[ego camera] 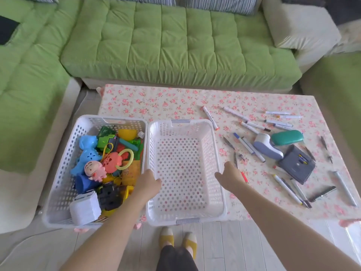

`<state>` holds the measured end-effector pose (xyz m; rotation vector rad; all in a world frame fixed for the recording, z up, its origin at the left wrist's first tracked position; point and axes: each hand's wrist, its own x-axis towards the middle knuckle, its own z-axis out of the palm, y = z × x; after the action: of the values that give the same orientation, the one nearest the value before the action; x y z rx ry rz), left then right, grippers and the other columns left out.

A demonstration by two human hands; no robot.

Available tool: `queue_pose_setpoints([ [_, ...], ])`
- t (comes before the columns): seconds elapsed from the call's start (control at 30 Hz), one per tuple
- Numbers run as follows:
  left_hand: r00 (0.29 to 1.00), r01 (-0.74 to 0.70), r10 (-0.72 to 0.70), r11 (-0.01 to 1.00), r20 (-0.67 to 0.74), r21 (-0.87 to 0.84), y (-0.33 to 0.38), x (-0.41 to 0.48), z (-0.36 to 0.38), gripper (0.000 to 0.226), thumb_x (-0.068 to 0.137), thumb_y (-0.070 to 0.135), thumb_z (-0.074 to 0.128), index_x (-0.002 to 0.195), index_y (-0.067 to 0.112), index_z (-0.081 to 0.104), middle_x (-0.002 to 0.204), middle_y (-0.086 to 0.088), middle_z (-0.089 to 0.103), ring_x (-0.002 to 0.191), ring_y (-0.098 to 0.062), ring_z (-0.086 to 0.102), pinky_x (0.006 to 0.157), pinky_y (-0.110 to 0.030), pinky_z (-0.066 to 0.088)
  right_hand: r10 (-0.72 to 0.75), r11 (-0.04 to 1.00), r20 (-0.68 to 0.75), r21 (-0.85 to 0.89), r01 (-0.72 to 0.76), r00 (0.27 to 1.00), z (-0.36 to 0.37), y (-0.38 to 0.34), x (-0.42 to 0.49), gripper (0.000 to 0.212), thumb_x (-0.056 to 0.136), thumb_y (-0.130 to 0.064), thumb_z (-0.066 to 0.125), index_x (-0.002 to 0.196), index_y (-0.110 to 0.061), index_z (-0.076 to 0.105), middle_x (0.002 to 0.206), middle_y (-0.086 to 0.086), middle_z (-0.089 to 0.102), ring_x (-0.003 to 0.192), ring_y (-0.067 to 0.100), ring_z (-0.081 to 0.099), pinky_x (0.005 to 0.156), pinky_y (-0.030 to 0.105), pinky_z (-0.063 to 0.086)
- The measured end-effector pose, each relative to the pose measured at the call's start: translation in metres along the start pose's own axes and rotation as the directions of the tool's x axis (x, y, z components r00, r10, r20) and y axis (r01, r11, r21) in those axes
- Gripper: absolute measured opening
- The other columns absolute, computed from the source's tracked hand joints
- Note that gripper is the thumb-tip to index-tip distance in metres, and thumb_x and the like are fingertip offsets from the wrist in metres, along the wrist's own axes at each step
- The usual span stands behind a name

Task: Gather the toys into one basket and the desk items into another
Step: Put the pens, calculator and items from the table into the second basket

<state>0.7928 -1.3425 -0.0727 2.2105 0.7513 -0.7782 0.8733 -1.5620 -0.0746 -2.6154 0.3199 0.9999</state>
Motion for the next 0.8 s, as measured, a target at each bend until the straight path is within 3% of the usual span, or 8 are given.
queue_pose_setpoints([
  [0.03,1.000,0.014,-0.014,1.000,-0.014,0.002,-0.003,0.003,0.003,0.042,0.093,0.017,0.043,0.130,-0.003,0.037,0.106,-0.011,0.051,0.089,-0.022,0.054,0.065,-0.023,0.038,0.002,1.000,0.011,0.012,-0.002,1.000,0.005,0.005,0.003,0.033,0.092,-0.020,0.045,0.119,-0.002,0.039,0.074,0.001,0.041,0.057,0.013,0.038,0.045,0.023,0.028],
  [0.13,0.996,0.063,-0.063,0.998,-0.057,0.006,-0.011,0.016,0.023,0.040,0.092,0.014,0.046,0.126,-0.004,0.038,0.120,-0.026,0.052,0.101,-0.034,0.057,0.061,-0.028,0.042,0.026,0.998,0.082,0.053,-0.031,0.996,0.026,0.021,0.015,0.040,0.093,-0.017,0.045,0.127,0.000,0.034,0.073,0.000,0.040,0.056,0.010,0.038,0.044,0.021,0.027],
  [0.23,0.988,0.089,-0.088,0.996,-0.127,0.003,-0.006,0.019,0.031,0.049,0.092,0.015,0.046,0.134,-0.002,0.028,0.127,-0.023,0.049,0.105,-0.034,0.056,0.065,-0.029,0.045,0.012,0.998,0.095,0.067,-0.018,0.995,0.038,0.027,0.024,0.035,0.093,-0.008,0.040,0.127,-0.001,0.038,0.080,0.001,0.044,0.065,0.015,0.044,0.054,0.025,0.036],
  [0.33,0.978,0.102,-0.100,0.995,-0.183,-0.002,0.000,0.020,0.031,0.047,0.092,0.014,0.046,0.133,-0.001,0.028,0.127,-0.023,0.050,0.104,-0.036,0.058,0.072,-0.037,0.052,0.009,0.994,0.050,0.104,-0.014,0.999,0.039,0.031,0.029,0.014,0.092,0.000,0.034,0.091,-0.006,0.046,0.074,0.002,0.041,0.063,0.015,0.038,0.057,0.027,0.034],
  [0.43,0.971,0.111,-0.110,0.994,-0.212,-0.007,0.007,0.019,0.024,0.050,0.091,0.014,0.048,0.134,-0.001,0.028,0.118,-0.022,0.055,0.097,-0.036,0.060,0.067,-0.037,0.052,-0.010,0.988,0.038,0.157,0.004,0.999,0.029,0.032,0.029,0.031,0.091,0.002,0.031,0.065,-0.015,0.028,0.066,0.000,0.033,0.055,0.013,0.027,0.047,0.024,0.025],
  [0.6,0.960,0.097,-0.082,0.994,-0.269,0.043,0.030,0.006,0.000,0.044,0.092,0.016,0.049,0.129,-0.002,0.036,0.112,-0.019,0.058,0.095,-0.032,0.061,0.058,-0.030,0.042,-0.014,0.988,0.012,0.157,0.012,1.000,-0.008,0.028,0.015,0.024,0.093,-0.003,0.034,0.071,-0.013,0.036,0.071,0.002,0.043,0.058,0.015,0.041,0.051,0.024,0.036],
  [0.73,0.942,0.063,-0.045,0.997,-0.334,0.043,0.054,-0.013,-0.033,0.031,0.091,0.019,0.049,0.114,-0.003,0.047,0.097,-0.016,0.060,0.081,-0.029,0.059,0.051,-0.027,0.037,-0.083,0.979,-0.033,0.182,0.087,0.996,-0.050,0.015,-0.005,0.017,0.091,-0.005,0.039,0.078,-0.016,0.043,0.087,0.009,0.051,0.079,0.022,0.048,0.071,0.029,0.043],
  [0.8,0.934,0.028,-0.014,0.999,-0.358,0.032,0.064,-0.020,-0.053,0.030,0.091,0.019,0.048,0.111,-0.003,0.048,0.100,-0.018,0.061,0.078,-0.027,0.055,0.047,-0.025,0.030,-0.087,0.973,-0.057,0.210,0.097,0.995,-0.073,0.005,-0.017,0.014,0.090,-0.004,0.036,0.082,-0.011,0.045,0.091,0.012,0.054,0.076,0.022,0.049,0.068,0.029,0.043],
])
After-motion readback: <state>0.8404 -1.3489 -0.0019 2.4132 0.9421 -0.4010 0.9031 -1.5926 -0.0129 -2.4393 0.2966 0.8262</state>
